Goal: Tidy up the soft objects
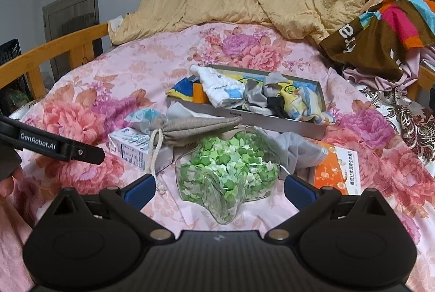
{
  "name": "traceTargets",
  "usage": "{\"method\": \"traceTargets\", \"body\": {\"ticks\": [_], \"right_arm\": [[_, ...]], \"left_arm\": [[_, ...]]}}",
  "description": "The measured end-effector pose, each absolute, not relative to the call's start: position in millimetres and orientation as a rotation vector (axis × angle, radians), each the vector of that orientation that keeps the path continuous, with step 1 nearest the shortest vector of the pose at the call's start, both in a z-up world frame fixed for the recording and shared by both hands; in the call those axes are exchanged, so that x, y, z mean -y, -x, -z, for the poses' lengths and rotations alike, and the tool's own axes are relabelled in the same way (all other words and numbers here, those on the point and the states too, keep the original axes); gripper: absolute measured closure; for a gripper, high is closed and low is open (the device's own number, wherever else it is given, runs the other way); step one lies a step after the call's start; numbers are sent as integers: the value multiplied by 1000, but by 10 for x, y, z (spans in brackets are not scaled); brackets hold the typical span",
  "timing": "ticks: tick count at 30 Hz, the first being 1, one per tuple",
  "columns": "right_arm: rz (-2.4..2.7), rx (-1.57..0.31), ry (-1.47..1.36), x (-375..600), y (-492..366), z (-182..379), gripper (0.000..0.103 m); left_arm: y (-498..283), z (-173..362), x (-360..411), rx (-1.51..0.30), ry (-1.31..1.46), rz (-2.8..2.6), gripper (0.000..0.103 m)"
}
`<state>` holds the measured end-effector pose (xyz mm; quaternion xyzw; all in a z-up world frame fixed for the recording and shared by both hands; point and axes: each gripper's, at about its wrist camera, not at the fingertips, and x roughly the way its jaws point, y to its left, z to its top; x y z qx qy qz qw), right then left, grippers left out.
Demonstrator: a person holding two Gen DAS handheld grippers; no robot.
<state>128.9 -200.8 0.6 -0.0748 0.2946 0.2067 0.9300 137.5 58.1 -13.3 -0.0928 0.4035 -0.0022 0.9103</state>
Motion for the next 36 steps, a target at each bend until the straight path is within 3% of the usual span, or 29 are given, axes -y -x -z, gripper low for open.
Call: {"method": "traceTargets", "body": {"ticks": [17,36], "right_arm": [[-464,-599,197,1747,-1564,78,0],[-520,-515,266,1458,-2149,159,1]], "left_arm": [[-1505,151,-714,-884,286,-12,1],[-2035,174,-932,-798,304,-2,1]]}}
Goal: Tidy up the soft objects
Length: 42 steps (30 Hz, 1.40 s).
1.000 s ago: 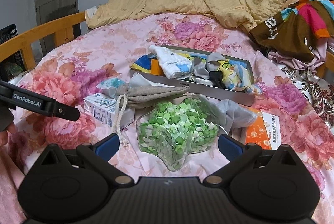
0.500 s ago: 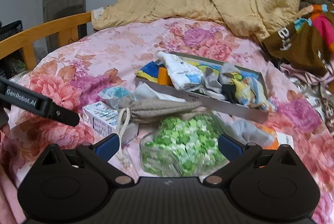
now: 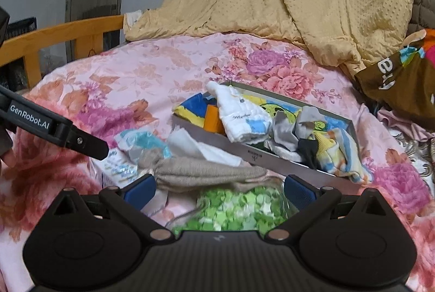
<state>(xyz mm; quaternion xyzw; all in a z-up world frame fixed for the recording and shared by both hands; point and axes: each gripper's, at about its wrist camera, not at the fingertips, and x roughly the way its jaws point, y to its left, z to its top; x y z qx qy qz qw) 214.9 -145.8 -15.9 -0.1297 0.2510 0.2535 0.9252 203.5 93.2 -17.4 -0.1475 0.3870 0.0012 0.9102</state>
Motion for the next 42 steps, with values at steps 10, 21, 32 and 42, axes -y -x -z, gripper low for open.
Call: {"method": "traceTargets", "body": {"ticks": [10,21,32,42], "right_arm": [[-549,-528,199,1442,-2487,174,0],[-571,-581,131,1382,-2786,205,1],[-579,-634,186,1261,-2840,301,1],[-561,-654,232,1196,-2817,345,3]], "left_arm": [[-2386,222,-1081,-714,365,3,1],[-2776,309,-1242,-717,422,118,1],[-2941,556,-1271,-780,405,172,12],[-2927,622,-1151,-811,313,220,36]]}}
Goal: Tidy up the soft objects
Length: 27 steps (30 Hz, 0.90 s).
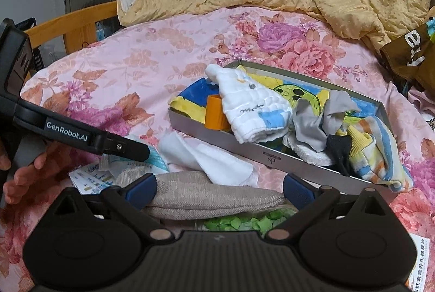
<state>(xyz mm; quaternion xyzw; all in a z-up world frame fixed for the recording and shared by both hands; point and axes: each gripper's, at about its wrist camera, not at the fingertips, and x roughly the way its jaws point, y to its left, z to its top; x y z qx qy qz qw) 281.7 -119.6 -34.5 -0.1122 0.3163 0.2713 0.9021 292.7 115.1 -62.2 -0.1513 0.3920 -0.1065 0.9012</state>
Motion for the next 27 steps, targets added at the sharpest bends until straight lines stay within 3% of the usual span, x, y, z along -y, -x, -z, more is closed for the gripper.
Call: {"method": "traceTargets", "body": {"ticks": [18,27], "right_arm": [[-536,-691,309,1138,-2733,397,11],[-516,-656,425,1016,-2600,427,26]], "left_arm": [[-2888,637,-1063,-858,274,263,40],[-2848,619,-1005,-863,256,287,41]]}}
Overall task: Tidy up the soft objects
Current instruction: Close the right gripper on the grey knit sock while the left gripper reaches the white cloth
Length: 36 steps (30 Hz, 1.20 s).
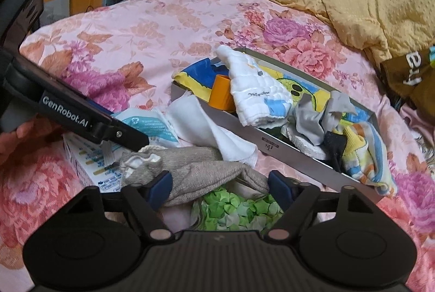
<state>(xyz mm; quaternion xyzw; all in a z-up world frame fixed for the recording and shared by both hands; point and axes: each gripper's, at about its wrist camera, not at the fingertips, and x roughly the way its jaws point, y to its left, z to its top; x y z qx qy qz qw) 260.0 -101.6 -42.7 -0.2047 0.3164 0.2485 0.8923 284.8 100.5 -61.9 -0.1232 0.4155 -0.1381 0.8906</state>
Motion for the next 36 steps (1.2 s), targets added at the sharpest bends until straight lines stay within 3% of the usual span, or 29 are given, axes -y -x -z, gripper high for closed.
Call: {"method": "traceTargets", "body": {"ticks": [21,28,36], "right_arm": [[-478,-599,498,912,-2424,423,67],[-476,-594,477,910,-2338,385,87],[-472,-606,451,1001,-2183,325,90]], "left_arm": [[-2720,514,-807,-826,148,280,43],[-2638,447,-760,-806,129,274,45],[-2489,378,-724,-808,150,261,45]]}}
